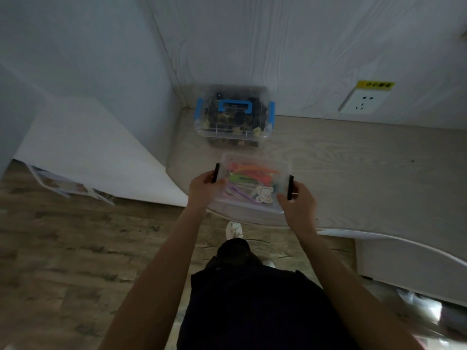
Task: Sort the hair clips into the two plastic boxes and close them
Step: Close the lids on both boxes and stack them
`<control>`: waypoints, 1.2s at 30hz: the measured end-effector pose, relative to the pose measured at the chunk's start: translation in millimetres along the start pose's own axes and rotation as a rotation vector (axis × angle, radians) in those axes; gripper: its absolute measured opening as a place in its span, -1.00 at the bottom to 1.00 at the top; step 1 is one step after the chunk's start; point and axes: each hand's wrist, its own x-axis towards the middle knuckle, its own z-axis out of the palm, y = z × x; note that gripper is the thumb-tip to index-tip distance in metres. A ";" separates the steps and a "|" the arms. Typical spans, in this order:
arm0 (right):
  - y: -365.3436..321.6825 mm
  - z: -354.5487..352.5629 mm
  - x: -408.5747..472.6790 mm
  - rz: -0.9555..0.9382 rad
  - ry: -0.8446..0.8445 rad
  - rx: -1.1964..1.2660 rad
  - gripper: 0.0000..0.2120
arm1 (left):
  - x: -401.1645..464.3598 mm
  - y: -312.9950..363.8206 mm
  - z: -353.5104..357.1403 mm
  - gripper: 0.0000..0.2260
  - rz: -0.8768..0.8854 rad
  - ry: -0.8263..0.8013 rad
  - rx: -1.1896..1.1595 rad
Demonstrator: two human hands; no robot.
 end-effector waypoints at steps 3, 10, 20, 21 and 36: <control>1.1 -0.9 -2.1 -0.080 0.012 -0.077 -0.77 | -8.2 -1.4 4.2 -0.75 0.082 0.055 -0.045; -1.2 3.0 -1.7 -0.177 0.013 -0.259 -0.64 | -15.4 -5.8 10.5 -0.75 0.230 0.124 0.064; -63.0 -39.7 9.0 -0.233 -0.142 0.278 -0.59 | -35.4 36.4 -35.5 -0.73 0.325 0.311 -0.105; -73.5 -44.4 13.1 -0.221 -0.184 0.406 -0.58 | -34.0 47.2 -44.3 -0.73 0.367 0.333 -0.175; -137.1 -5.8 98.3 -0.229 -0.187 0.493 -0.50 | 61.1 105.3 -71.5 -0.71 0.465 0.221 -0.166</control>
